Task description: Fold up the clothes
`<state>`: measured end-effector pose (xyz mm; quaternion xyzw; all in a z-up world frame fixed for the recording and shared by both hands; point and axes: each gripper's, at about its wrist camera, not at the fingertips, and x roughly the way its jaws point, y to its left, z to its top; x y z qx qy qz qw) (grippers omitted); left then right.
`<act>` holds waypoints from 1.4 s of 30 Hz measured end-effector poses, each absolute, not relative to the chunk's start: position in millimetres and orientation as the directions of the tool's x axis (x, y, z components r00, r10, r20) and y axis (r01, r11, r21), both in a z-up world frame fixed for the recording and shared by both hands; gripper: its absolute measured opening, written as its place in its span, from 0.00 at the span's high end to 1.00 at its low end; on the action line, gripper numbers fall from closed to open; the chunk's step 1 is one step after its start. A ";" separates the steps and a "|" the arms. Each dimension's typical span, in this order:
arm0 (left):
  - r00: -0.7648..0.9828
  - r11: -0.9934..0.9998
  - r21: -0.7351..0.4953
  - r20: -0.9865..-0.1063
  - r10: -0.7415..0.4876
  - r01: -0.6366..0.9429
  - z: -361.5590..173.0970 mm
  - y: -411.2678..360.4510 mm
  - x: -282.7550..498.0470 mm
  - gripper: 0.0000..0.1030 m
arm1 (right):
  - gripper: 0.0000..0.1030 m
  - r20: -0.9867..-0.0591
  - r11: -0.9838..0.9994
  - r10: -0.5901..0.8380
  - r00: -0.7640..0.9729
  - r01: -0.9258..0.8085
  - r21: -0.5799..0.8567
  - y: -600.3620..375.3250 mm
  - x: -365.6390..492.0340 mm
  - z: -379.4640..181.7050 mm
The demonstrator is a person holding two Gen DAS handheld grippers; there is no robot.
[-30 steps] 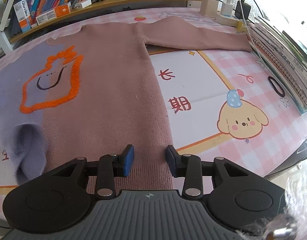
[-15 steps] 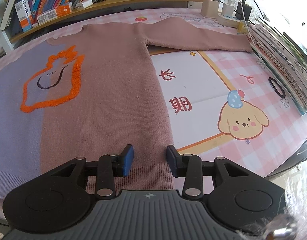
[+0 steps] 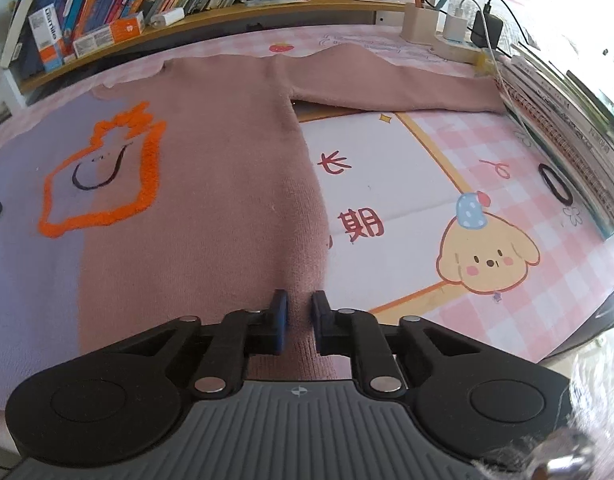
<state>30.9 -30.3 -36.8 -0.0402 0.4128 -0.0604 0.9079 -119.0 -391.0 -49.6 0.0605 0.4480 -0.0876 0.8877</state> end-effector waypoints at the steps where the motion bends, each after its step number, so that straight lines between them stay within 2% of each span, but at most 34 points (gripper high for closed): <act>1: 0.654 0.990 -0.122 -0.743 -0.139 0.072 -37.1 -30.4 35.2 0.94 | 0.90 -0.799 0.978 -0.104 0.592 0.208 0.026 -390.2 -116.0 -50.2; 9: 0.658 0.992 -0.099 -0.743 -0.123 0.073 -38.7 -34.2 72.1 0.93 | 0.90 -0.772 0.982 -0.149 0.618 0.187 -0.041 -385.1 -64.6 -54.4; 16: 0.660 0.989 -0.114 -0.736 -0.150 0.098 -38.7 -30.8 79.1 0.92 | 0.90 -0.794 0.983 -0.128 0.594 0.180 -0.023 -389.9 -54.9 -53.5; 19: 0.655 0.975 -0.198 -0.725 -0.214 0.099 -35.7 -19.7 70.4 0.89 | 0.89 -0.804 0.982 -0.093 0.587 0.187 0.023 -393.0 -62.4 -51.7; 21: 0.650 0.955 -0.280 -0.709 -0.274 0.097 -34.8 -11.3 61.0 0.80 | 0.87 -0.807 0.980 -0.075 0.586 0.192 0.049 -395.5 -66.5 -51.1; 22: 0.646 0.942 -0.323 -0.700 -0.305 0.095 -35.1 -7.3 55.0 0.78 | 0.86 -0.807 0.979 -0.068 0.586 0.195 0.059 -397.4 -68.4 -51.1; 25: 0.636 0.915 -0.397 -0.688 -0.349 0.073 -37.8 0.6 32.9 0.77 | 0.82 -0.808 0.978 -0.053 0.587 0.194 0.077 -401.6 -72.2 -52.3; 29: 0.657 0.920 -0.391 -0.692 -0.299 0.007 -35.0 8.7 -3.1 0.77 | 0.79 -0.812 0.982 -0.021 0.583 0.166 0.093 -405.7 -74.6 -52.2; 32: 0.664 0.943 -0.333 -0.710 -0.234 -0.024 -34.3 4.3 -26.7 0.77 | 0.78 -0.817 0.988 0.006 0.576 0.122 0.094 -408.4 -76.9 -50.8; 37: 0.649 0.942 -0.332 -0.728 -0.221 -0.051 -33.5 -13.1 -52.9 0.77 | 0.78 -0.821 0.992 0.054 0.569 0.062 0.108 -420.9 -86.6 -50.1; 42: 0.635 0.959 -0.269 -0.757 -0.154 -0.088 -34.2 -33.4 -62.7 0.76 | 0.79 -0.810 0.989 0.104 0.577 0.027 0.146 -427.3 -92.7 -52.8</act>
